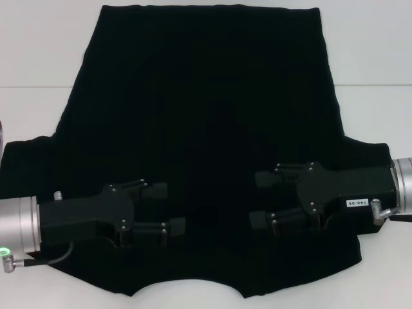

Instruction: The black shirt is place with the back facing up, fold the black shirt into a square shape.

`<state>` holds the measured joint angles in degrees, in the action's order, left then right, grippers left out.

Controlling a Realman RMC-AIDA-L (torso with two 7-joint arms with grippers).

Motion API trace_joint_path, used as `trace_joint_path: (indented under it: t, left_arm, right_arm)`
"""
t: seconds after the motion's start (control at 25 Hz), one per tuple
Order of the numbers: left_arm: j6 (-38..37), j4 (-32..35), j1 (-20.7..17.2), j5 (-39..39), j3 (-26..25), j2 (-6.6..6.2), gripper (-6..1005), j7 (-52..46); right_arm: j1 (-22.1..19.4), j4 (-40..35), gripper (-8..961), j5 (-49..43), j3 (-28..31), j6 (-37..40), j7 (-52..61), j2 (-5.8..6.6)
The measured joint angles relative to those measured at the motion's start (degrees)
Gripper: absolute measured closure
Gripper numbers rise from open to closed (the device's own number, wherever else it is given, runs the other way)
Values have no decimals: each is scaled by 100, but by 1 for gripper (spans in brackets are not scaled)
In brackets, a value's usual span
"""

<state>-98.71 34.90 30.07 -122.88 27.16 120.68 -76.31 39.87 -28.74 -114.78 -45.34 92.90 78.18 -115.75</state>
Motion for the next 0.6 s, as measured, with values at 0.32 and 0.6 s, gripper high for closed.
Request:
trace_joint_path:
  t: [0.32, 0.6]
  left_arm:
    - [0, -8, 19, 13, 6, 8, 75, 1]
    - [47, 23, 51, 89, -17, -14, 83, -219]
  right_arm:
    - [3, 21, 13, 1, 10, -14, -6, -4]
    - [8, 25, 13, 14, 105, -23, -37, -35]
